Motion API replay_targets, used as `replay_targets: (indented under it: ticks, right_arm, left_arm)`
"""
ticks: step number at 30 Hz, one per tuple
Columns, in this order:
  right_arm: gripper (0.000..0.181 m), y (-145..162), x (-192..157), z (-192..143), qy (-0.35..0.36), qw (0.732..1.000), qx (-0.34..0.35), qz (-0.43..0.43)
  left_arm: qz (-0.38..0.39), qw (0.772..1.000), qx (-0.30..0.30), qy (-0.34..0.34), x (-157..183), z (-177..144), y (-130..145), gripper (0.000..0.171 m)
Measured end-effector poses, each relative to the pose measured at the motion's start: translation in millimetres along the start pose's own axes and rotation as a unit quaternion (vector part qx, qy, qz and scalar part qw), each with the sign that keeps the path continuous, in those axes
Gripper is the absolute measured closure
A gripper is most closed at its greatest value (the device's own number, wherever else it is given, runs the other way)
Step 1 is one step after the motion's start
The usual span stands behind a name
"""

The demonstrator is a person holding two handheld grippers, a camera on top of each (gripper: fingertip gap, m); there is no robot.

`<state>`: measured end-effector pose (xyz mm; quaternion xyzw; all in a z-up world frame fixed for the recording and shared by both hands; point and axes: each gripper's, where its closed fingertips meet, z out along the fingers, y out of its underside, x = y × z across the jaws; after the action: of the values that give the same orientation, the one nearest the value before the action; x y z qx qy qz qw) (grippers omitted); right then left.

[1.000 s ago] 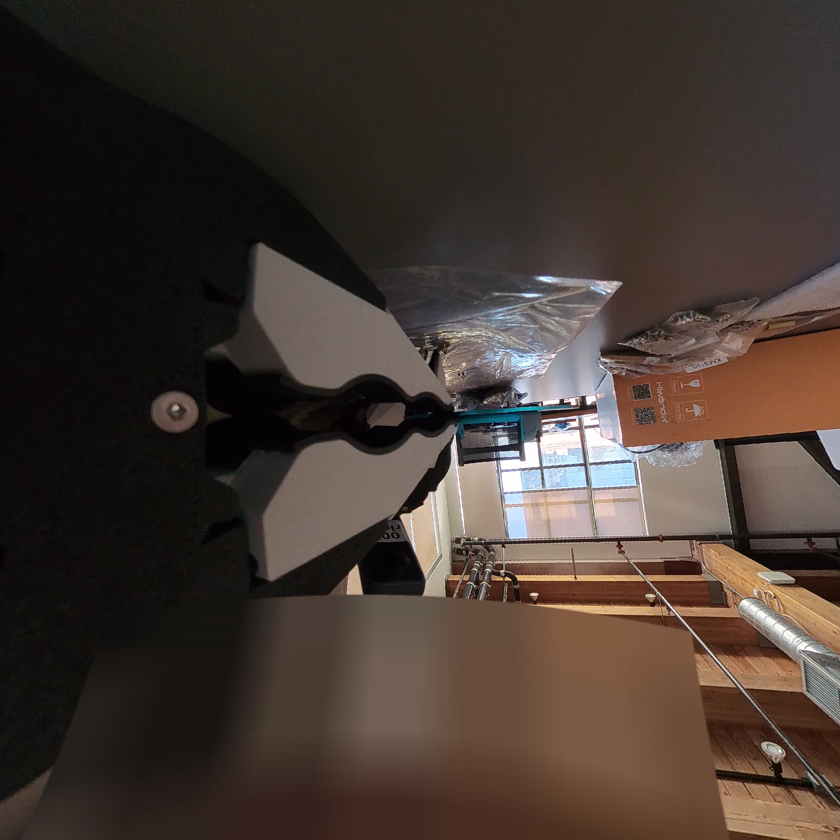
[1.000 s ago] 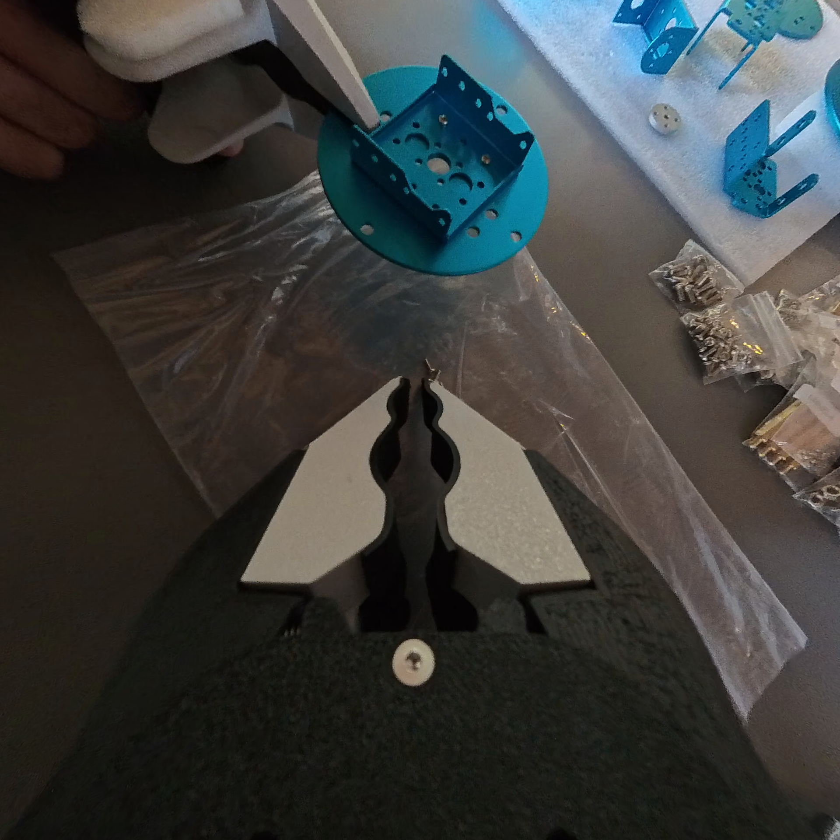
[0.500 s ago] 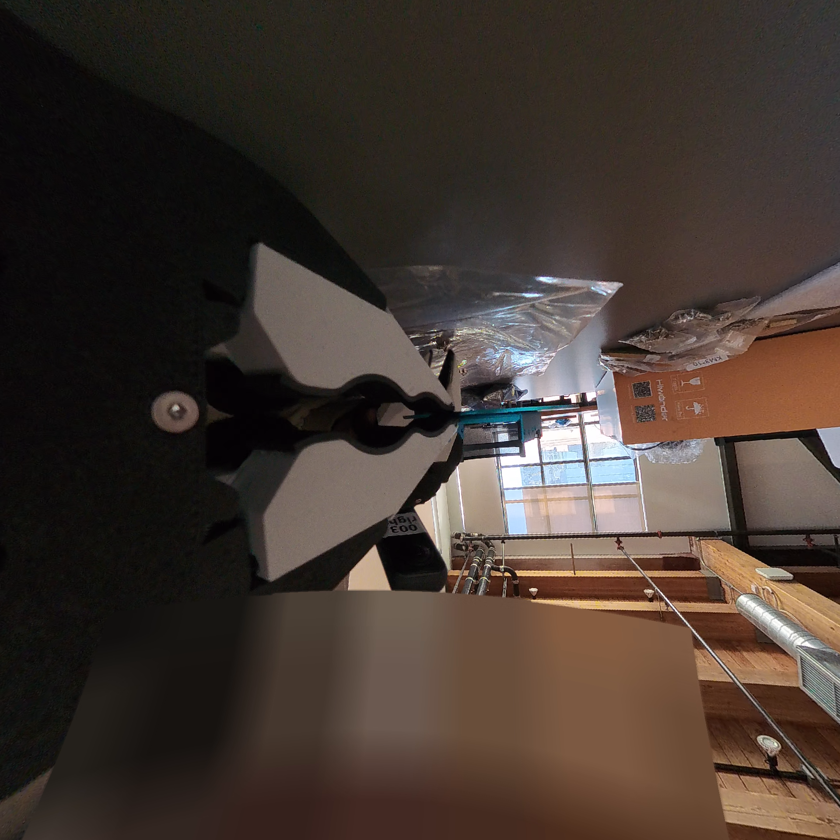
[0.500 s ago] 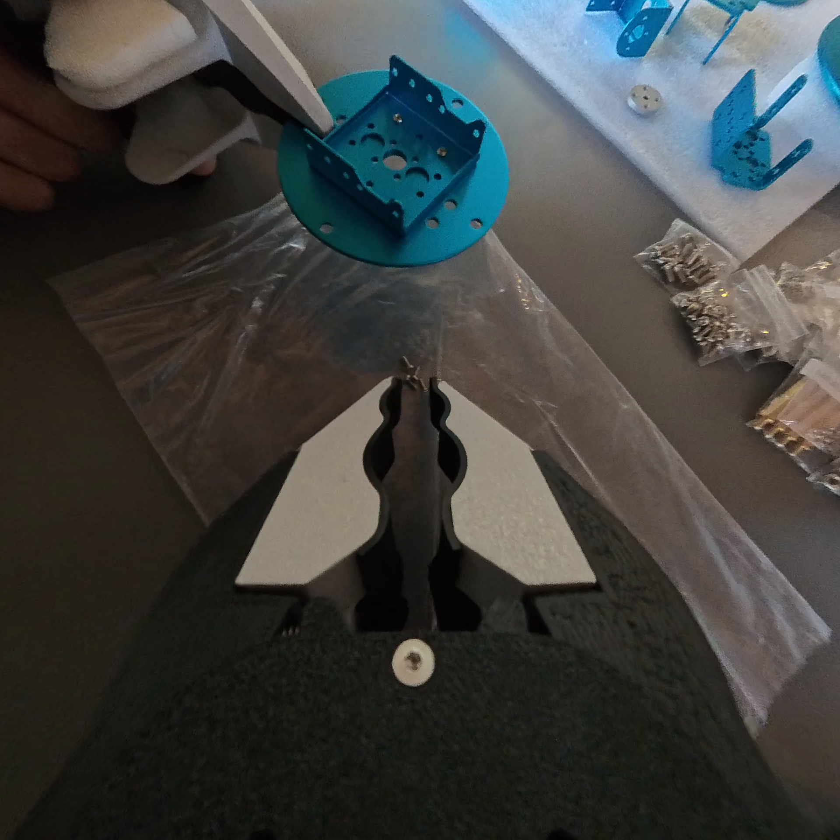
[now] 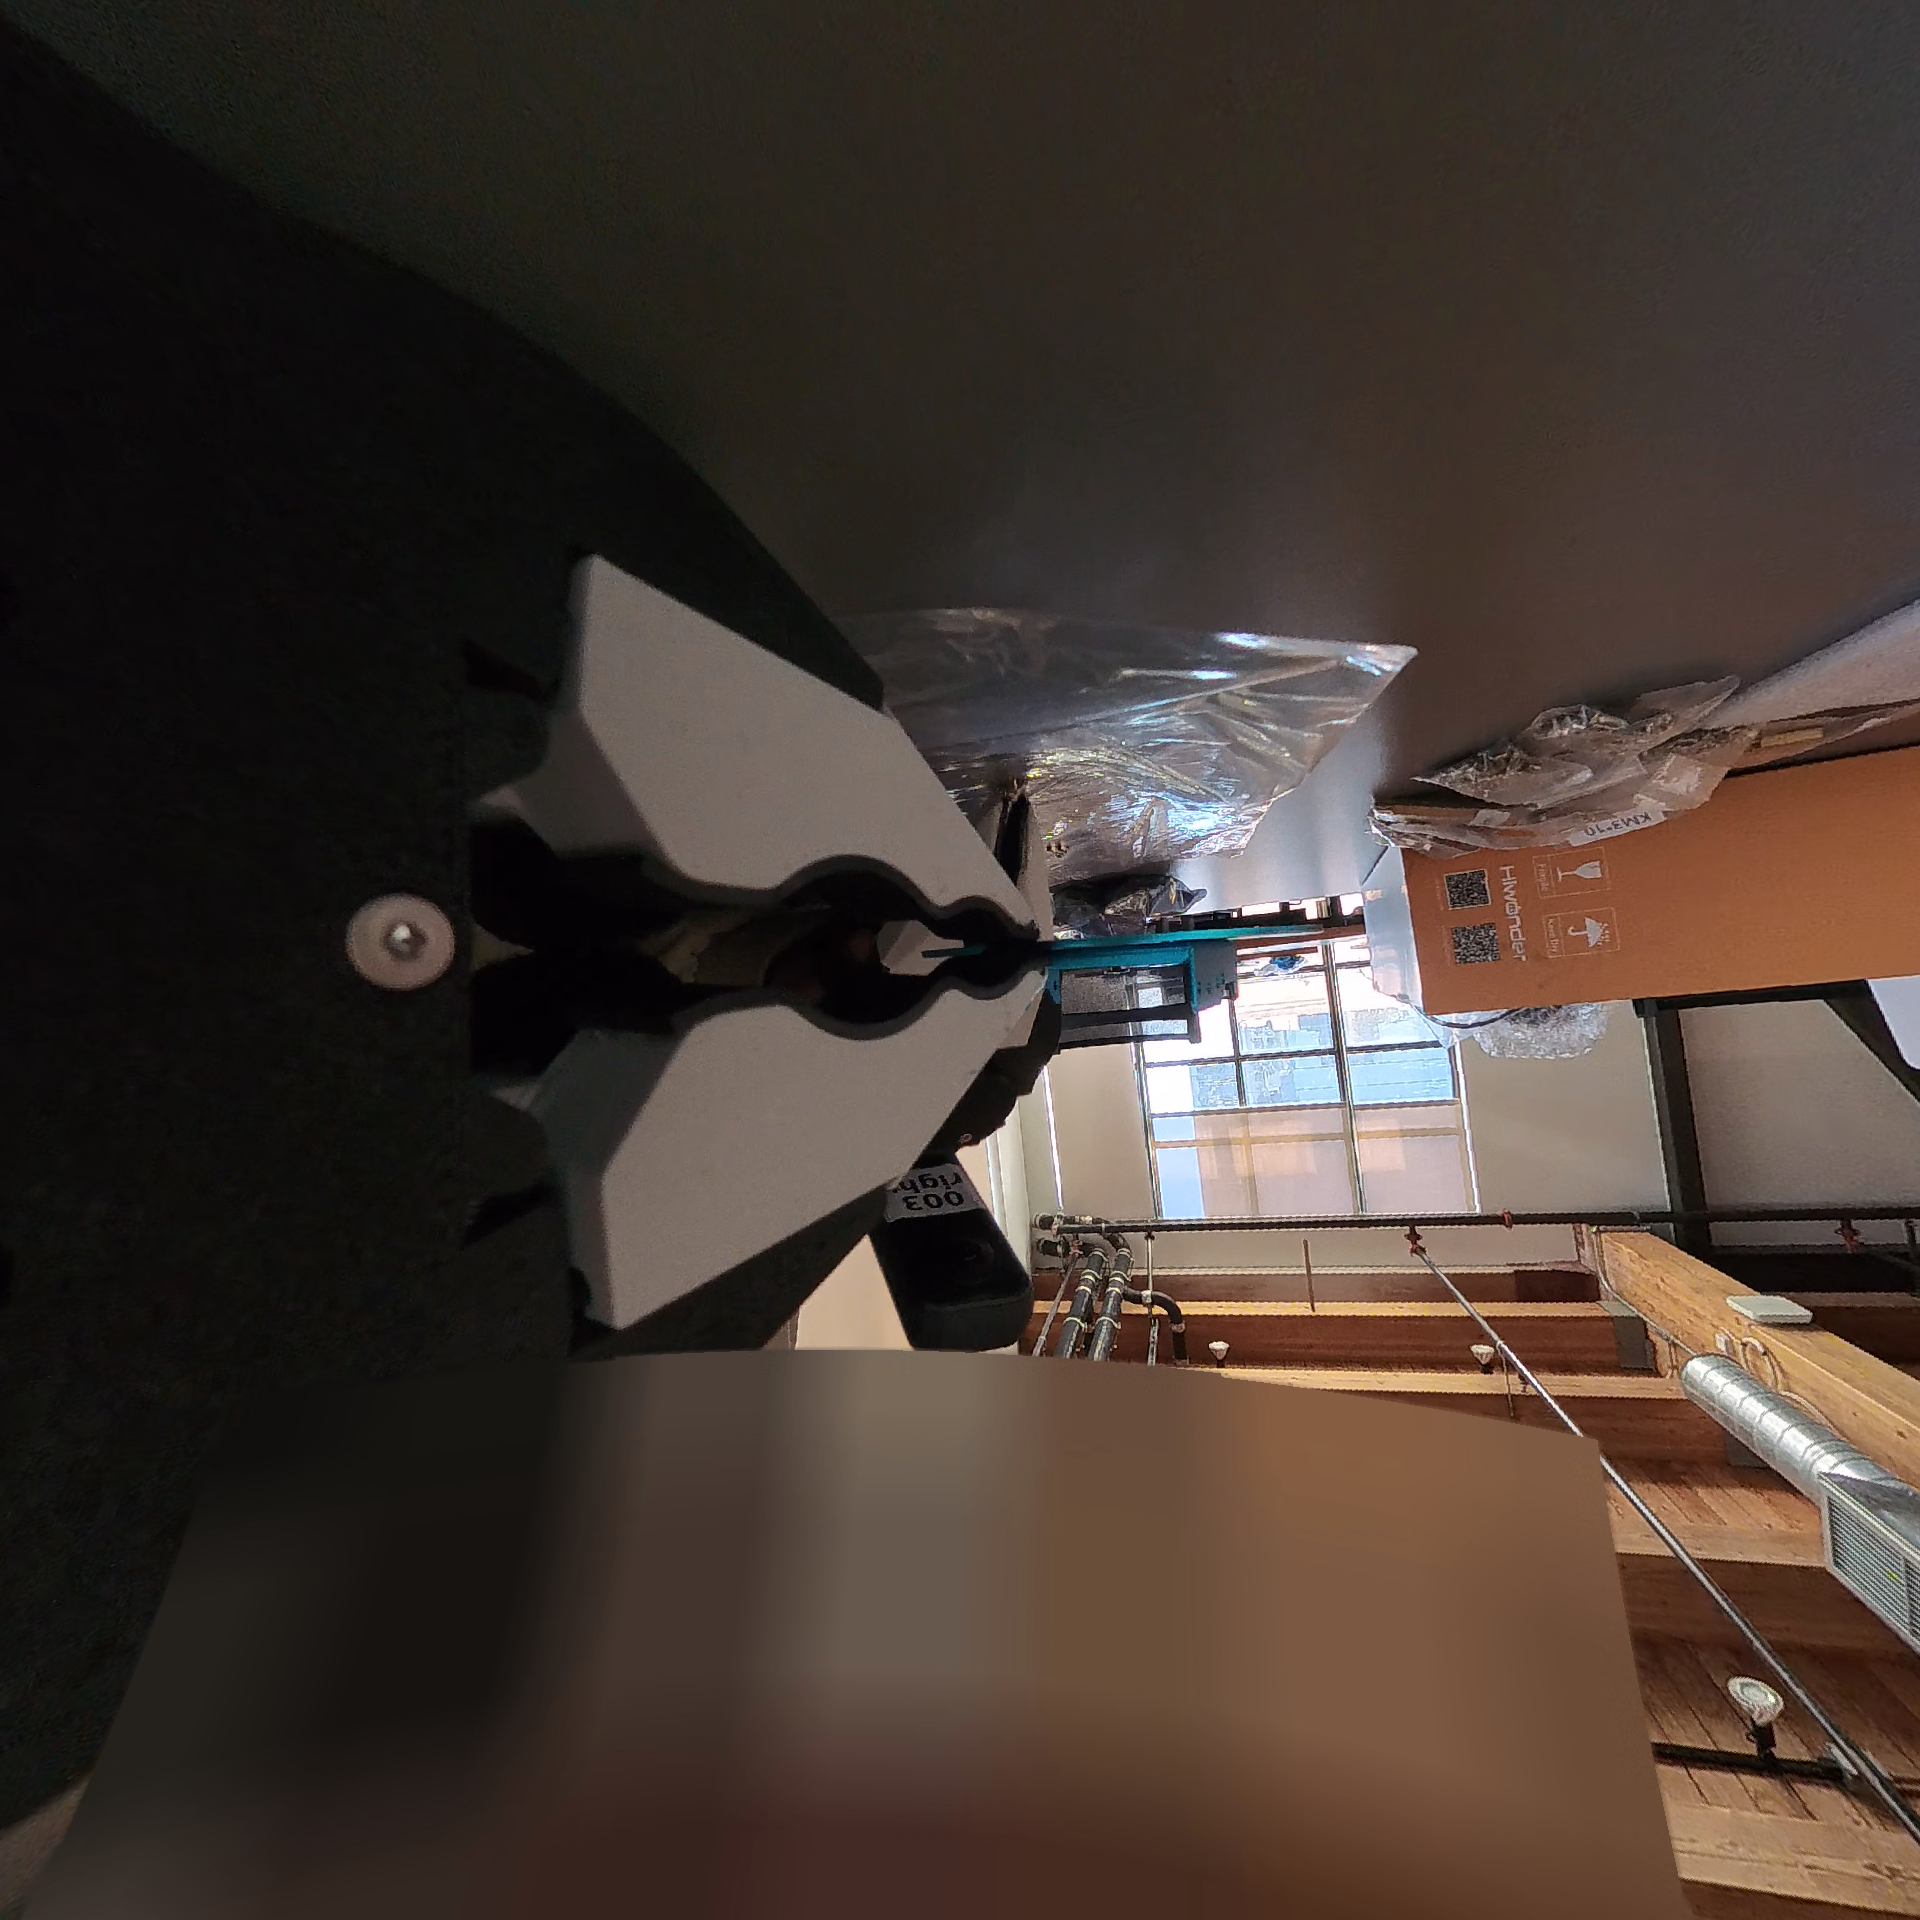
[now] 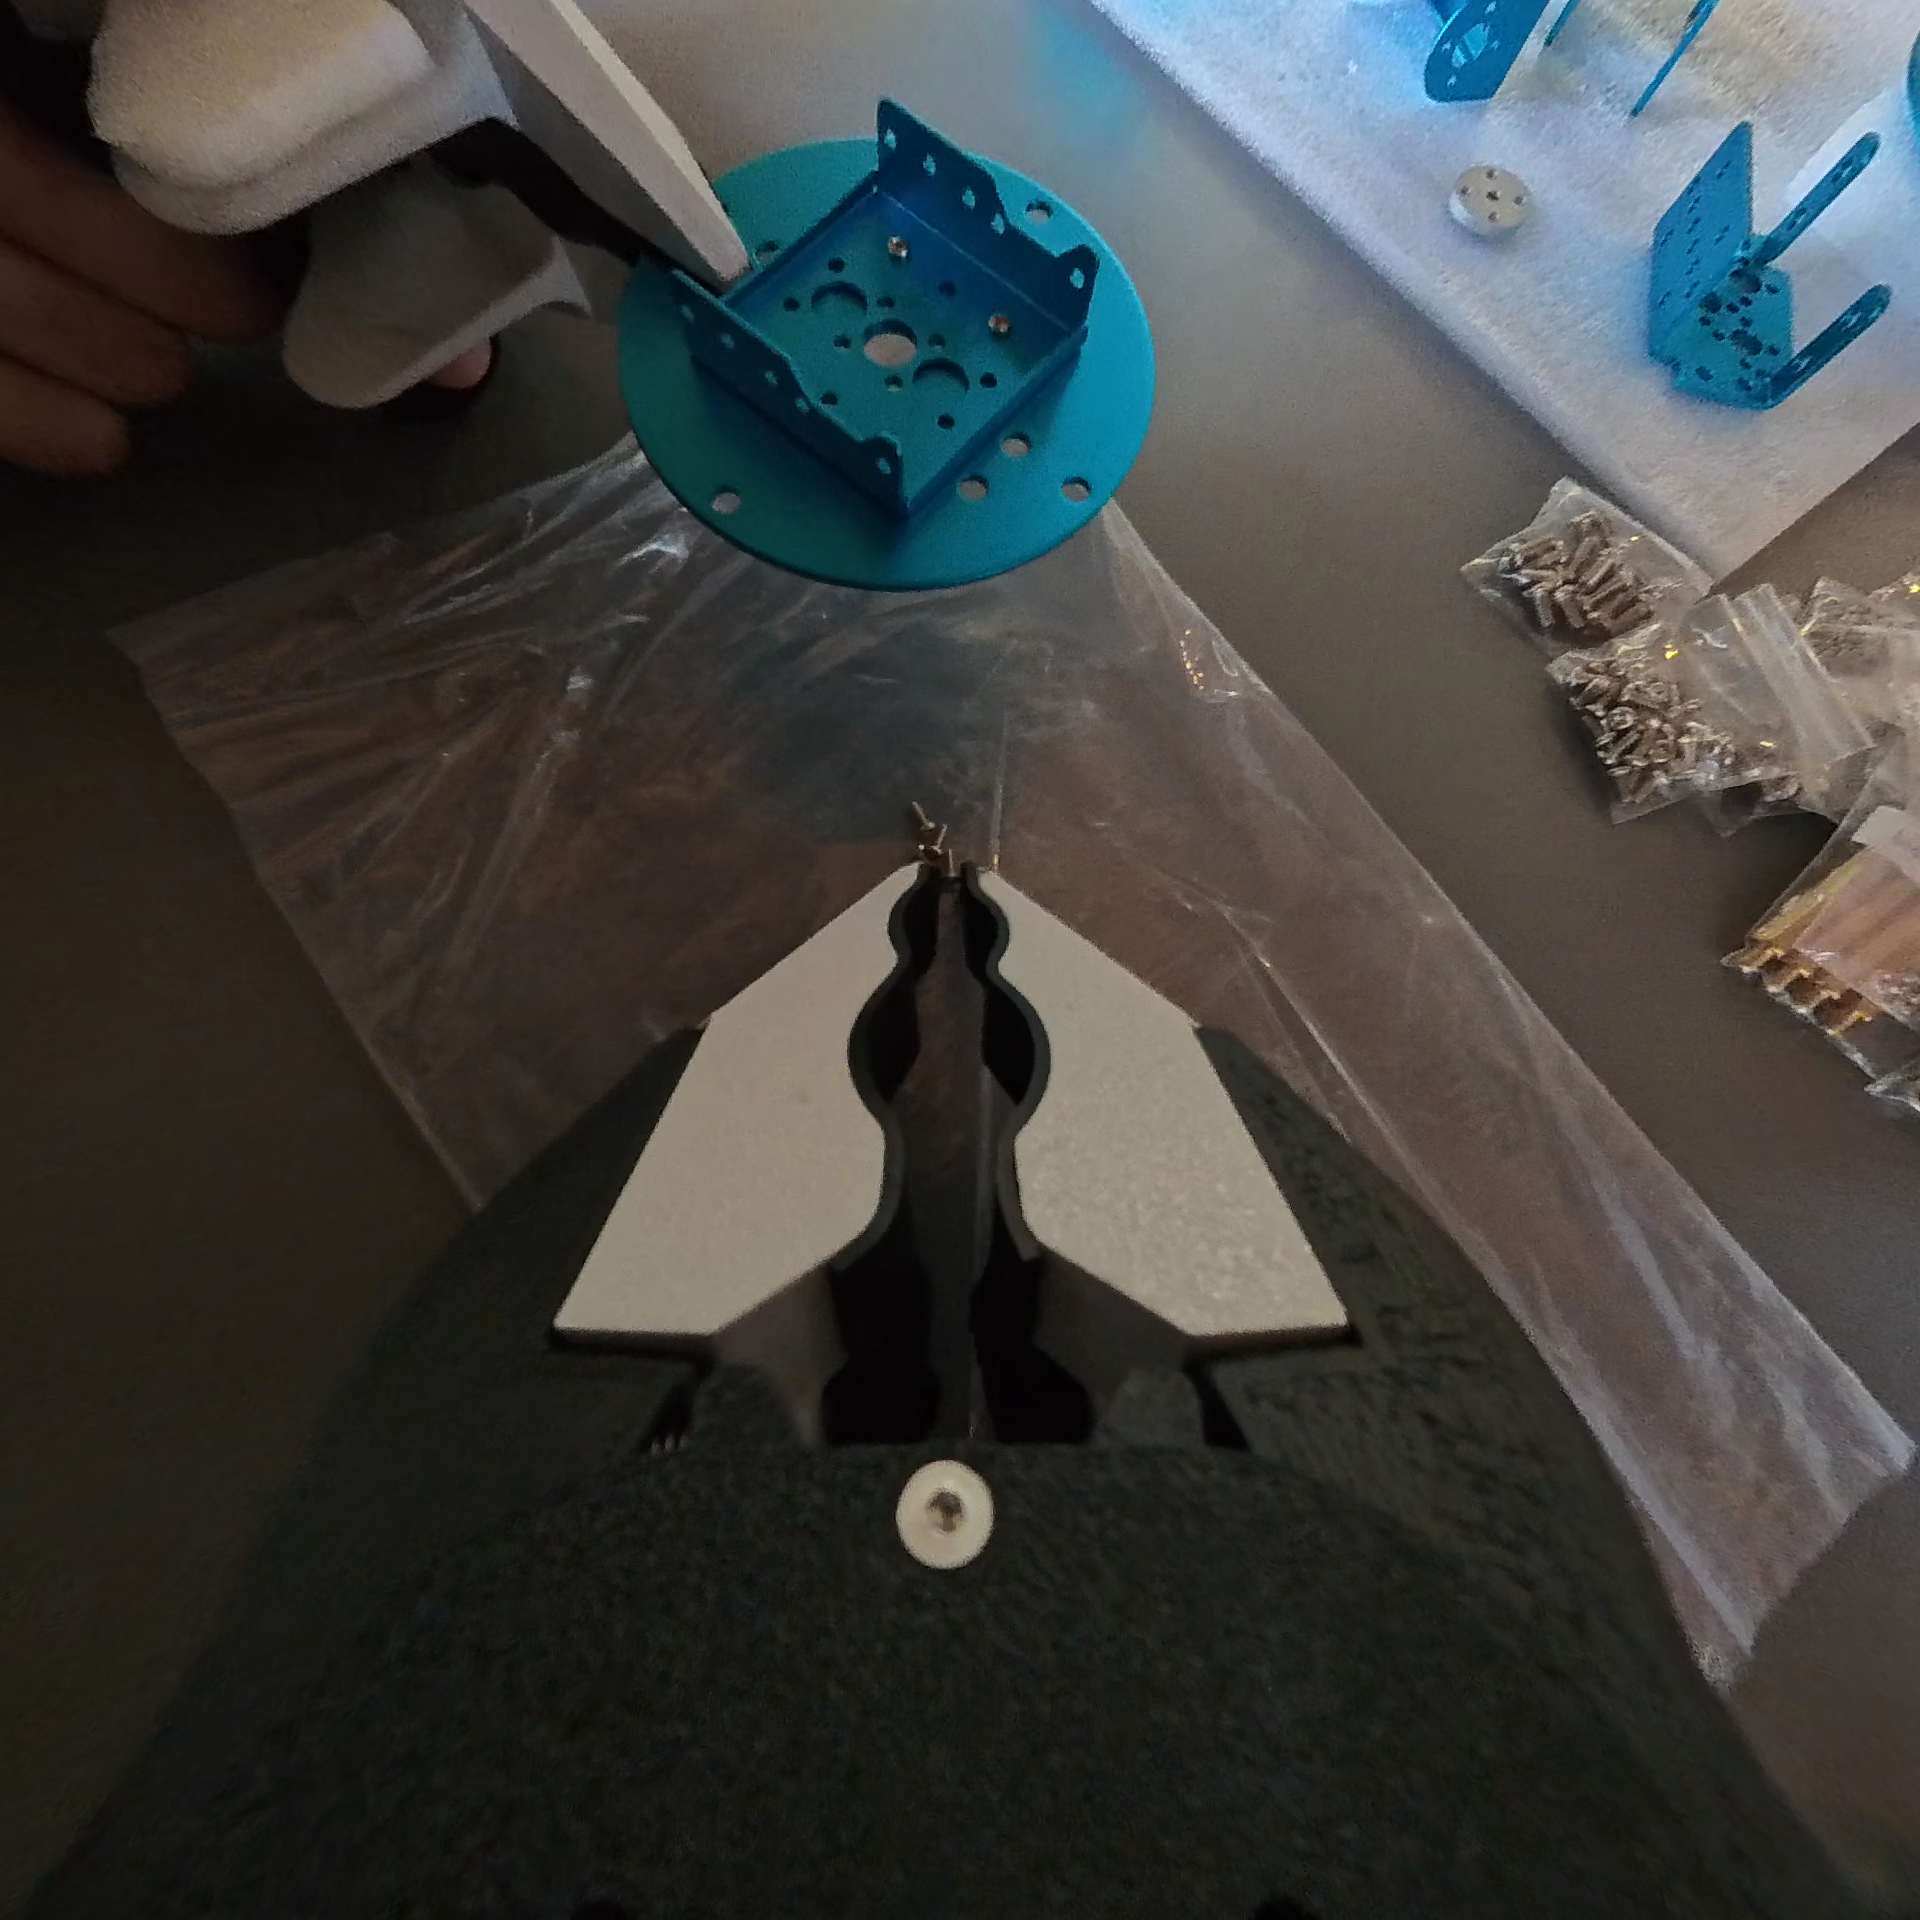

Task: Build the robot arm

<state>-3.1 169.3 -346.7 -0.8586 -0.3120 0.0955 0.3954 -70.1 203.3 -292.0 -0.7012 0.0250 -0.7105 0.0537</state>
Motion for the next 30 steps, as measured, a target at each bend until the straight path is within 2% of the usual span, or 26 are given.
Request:
replay_targets:
  ticks: [8, 15, 22, 25, 30]
  right_arm:
    - [0.180, 0, 0, 1, 0.005, 1.000, 0.000, -0.014]
    - [0.181, -1, 4, -1, 0.030, 0.998, 0.005, -0.063]
    - [0.179, -17, 14, -8, 0.032, 0.996, 0.037, -0.078]
    - [0.179, -26, 17, -13, 0.006, 0.998, 0.032, -0.061]
    - [0.171, -13, 14, 2, -0.049, 0.998, -0.025, -0.019]
  left_arm:
    - [0.001, 1.000, 0.001, -0.001, 0, 0, 0, 0.171]
    - [0.006, 1.000, 0.004, -0.007, -1, 0, -1, 0.171]
    - [0.009, 1.000, 0.005, -0.009, -1, 0, -1, 0.171]
    - [0.008, 1.000, 0.008, -0.009, -1, -1, -3, 0.171]
    - [0.007, 1.000, 0.009, -0.009, -2, -1, -3, 0.171]
